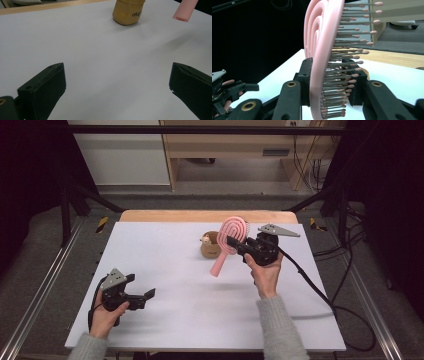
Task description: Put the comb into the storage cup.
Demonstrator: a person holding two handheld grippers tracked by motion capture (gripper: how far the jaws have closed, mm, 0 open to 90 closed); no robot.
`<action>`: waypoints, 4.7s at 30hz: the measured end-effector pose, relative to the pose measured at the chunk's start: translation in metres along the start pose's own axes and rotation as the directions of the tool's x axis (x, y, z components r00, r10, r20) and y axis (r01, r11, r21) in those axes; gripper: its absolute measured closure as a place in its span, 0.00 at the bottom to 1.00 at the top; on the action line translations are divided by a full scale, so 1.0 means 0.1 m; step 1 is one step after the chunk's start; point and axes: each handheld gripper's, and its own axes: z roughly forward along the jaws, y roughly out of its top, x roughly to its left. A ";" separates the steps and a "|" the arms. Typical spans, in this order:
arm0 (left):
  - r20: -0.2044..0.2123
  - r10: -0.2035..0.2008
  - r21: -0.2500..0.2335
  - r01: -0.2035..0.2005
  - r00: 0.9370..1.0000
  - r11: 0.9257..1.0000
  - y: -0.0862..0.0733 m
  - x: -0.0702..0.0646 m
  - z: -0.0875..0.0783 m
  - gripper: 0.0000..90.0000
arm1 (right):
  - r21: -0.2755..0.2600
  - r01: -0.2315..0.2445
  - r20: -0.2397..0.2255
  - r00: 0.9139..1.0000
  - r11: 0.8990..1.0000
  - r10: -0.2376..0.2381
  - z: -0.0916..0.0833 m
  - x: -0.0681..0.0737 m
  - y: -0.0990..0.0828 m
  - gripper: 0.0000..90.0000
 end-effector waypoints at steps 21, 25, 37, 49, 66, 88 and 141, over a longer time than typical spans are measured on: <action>-0.006 -0.010 -0.007 0.010 1.000 1.000 -0.07 0.10 -0.05 0.01 | 0.014 0.020 0.040 0.999 1.000 -0.020 0.15 0.02 0.14 0.70; -0.010 -0.009 -0.009 0.008 1.000 1.000 -0.07 0.11 -0.06 0.01 | 0.011 0.021 0.045 0.999 1.000 -0.021 0.18 0.01 0.16 0.70; -0.003 -0.006 -0.005 0.006 1.000 1.000 -0.09 0.13 -0.04 0.01 | -0.011 0.025 0.059 0.998 1.000 -0.024 0.22 0.03 0.28 0.70; -0.003 -0.001 -0.001 0.001 1.000 1.000 -0.10 0.13 -0.03 0.01 | -0.025 0.034 0.074 0.997 0.999 -0.032 0.27 0.02 0.39 0.70; -0.001 -0.003 0.000 0.003 1.000 1.000 -0.10 0.13 -0.02 0.01 | -0.054 0.027 0.114 0.993 0.998 -0.020 0.35 -0.03 0.51 0.70; 0.002 0.000 0.003 0.000 1.000 1.000 -0.11 0.12 -0.01 0.01 | -0.086 0.018 0.162 0.987 0.996 -0.004 0.52 -0.12 0.62 0.70; 0.012 -0.004 0.005 0.004 1.000 1.000 -0.12 0.14 0.00 0.01 | -0.078 0.009 0.246 0.969 0.997 0.011 0.90 -0.34 0.63 0.70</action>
